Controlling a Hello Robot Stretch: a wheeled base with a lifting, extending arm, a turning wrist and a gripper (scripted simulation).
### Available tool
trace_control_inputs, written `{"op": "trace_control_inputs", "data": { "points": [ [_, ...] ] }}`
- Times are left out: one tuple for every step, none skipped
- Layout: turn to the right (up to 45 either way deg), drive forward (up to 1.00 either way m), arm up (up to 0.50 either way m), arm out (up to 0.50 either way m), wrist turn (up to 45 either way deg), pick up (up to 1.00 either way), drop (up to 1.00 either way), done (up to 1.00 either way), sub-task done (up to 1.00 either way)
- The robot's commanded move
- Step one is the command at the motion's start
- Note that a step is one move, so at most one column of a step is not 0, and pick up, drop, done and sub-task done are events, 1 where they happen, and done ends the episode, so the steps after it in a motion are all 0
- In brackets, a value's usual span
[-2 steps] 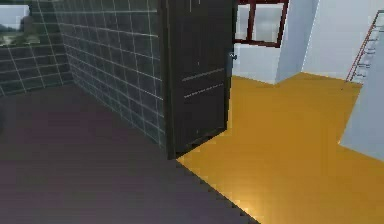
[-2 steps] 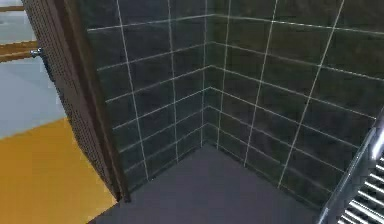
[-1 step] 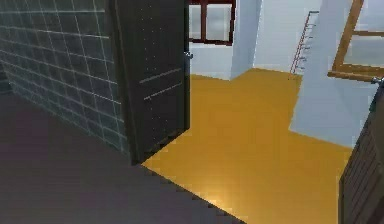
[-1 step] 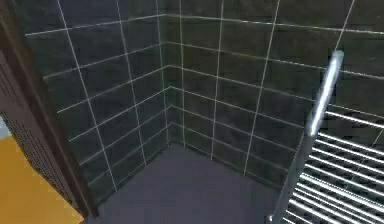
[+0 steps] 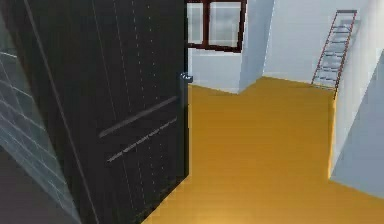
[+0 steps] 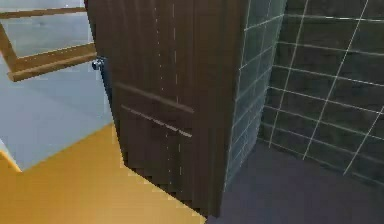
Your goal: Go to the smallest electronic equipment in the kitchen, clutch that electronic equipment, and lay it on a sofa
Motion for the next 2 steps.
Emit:
{"op": "trace_control_inputs", "data": {
  "points": [
    [33.0, 0.00, 0.00, 0.00, 0.0, 0.00, 0.00, 0.00, 0.00],
    [0.0, 1.00, 0.00, 0.00, 0.0, 0.00, 0.00, 0.00, 0.00]
  ]
}}
